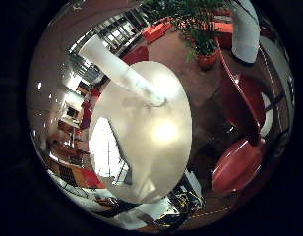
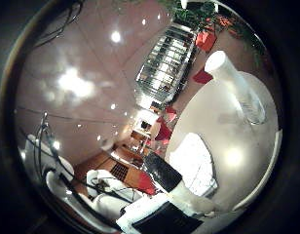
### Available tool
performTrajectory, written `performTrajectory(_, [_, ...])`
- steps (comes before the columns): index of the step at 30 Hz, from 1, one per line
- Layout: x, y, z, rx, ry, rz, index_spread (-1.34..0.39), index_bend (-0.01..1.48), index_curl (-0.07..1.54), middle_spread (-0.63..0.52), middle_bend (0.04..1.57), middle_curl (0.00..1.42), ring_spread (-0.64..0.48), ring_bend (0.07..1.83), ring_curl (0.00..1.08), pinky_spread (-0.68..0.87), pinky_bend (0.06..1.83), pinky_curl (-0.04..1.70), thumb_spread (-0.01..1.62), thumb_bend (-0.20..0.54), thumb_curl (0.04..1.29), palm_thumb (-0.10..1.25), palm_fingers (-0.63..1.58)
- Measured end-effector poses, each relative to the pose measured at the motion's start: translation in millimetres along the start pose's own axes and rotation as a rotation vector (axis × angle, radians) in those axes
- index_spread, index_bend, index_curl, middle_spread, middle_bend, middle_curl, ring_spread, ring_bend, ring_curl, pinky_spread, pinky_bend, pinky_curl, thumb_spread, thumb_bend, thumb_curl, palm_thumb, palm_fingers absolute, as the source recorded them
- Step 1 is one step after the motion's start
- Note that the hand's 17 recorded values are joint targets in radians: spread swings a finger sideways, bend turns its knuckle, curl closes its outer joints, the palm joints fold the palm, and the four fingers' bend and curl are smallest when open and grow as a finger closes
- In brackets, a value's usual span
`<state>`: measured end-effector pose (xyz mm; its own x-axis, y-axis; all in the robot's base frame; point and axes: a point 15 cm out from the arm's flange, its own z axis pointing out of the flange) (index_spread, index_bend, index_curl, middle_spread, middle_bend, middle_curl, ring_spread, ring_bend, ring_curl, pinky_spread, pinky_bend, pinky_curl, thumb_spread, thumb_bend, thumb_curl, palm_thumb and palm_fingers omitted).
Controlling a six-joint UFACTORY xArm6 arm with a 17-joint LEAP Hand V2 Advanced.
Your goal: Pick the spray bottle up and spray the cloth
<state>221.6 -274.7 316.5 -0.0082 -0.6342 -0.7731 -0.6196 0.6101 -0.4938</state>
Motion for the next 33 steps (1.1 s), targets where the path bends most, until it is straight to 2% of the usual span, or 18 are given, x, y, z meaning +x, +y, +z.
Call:
performTrajectory(6, [30,-3,0,0.085,-0.072,0.058,-0.18,0.15,0.25,0.19,0.20,0.36,0.23,0.44,0.25,0.42,0.52,0.29,1.09,-0.019,0.29,0.52,0.02])
performTrajectory(15, [67,-10,8,0.137,-0.151,0.154,-0.14,0.15,0.25,0.18,0.23,0.35,0.22,0.46,0.26,0.41,0.49,0.29,1.11,-0.021,0.31,0.56,0.06])
performTrajectory(33, [50,-40,76,0.075,-0.210,0.175,-0.12,0.15,0.26,0.18,0.24,0.36,0.22,0.46,0.26,0.43,0.48,0.29,1.11,-0.022,0.31,0.56,0.08])
